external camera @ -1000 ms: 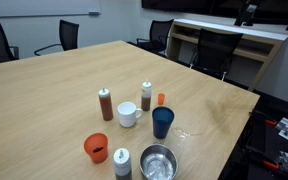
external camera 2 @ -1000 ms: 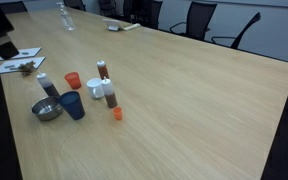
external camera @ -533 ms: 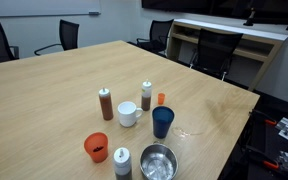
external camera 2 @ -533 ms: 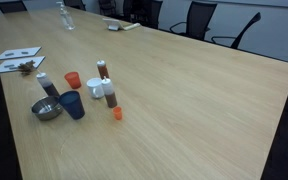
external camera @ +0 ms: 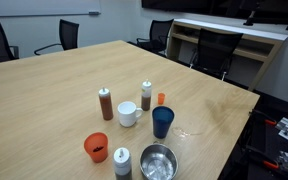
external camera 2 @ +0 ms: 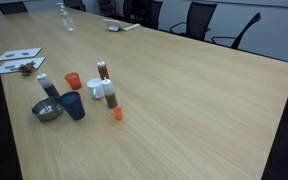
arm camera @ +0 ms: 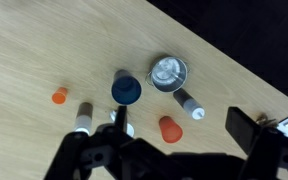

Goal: Pick up the orange cup and pour its contents in the silver pot.

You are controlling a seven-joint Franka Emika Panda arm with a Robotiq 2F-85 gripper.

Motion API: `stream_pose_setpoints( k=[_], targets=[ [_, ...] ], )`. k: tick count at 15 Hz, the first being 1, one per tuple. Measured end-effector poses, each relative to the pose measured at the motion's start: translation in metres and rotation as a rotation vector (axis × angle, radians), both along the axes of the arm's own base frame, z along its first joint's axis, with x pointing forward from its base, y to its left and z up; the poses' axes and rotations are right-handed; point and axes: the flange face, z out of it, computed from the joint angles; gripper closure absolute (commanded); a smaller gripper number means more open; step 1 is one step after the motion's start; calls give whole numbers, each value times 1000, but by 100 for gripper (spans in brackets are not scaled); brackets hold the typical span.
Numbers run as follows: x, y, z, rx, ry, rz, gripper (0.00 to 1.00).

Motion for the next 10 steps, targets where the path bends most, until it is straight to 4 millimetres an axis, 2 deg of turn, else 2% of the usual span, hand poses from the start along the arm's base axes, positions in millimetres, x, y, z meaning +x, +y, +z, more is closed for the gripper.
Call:
stream_pose_setpoints(
  k=[4, 6, 8, 10],
  targets=[
    [1, 1, -2, 0, 3, 1, 0],
    [7, 4, -11, -2, 11, 1, 0],
    [21, 15, -31, -3, 19, 9, 0],
    [40, 36, -61, -9, 36, 34, 0]
  ],
)
